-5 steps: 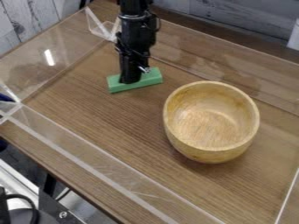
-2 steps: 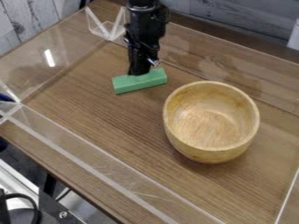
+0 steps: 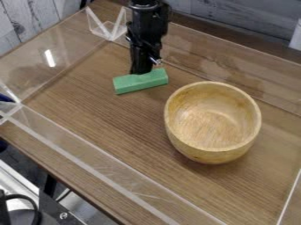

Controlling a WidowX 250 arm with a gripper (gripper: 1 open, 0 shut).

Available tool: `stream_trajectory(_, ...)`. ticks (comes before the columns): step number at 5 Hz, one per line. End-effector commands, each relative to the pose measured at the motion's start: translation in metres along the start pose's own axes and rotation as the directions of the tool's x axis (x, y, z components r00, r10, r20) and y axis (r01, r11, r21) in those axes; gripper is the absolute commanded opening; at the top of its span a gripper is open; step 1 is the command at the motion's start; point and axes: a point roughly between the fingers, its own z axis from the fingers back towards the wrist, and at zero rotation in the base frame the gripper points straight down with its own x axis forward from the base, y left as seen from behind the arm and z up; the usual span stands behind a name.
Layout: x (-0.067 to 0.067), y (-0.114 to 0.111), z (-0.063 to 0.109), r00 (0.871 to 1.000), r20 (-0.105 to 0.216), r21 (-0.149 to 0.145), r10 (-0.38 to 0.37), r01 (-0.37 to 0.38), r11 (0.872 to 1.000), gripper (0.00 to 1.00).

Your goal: Put the green block in the brown bowl

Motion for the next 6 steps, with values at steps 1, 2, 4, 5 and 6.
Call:
stream_trajectory(1,0.012,0.006,0.028,0.997,0.076,0.070,-0.013,0.008,0.997,0.00)
stream_trajectory(2,0.014,0.008,0.024,0.997,0.075,0.066,-0.012,0.008,0.998,0.00)
stream_trajectory(4,0.017,0.014,0.010,0.998,0.062,0.055,-0.011,0.007,0.998,1.00)
stream_trajectory(5,0.017,0.020,0.001,0.999,0.052,0.053,-0.008,0.005,0.999,1.00)
stream_trajectory(6,0.018,0.022,-0.004,0.999,0.046,0.048,-0.005,0.002,0.999,0.00)
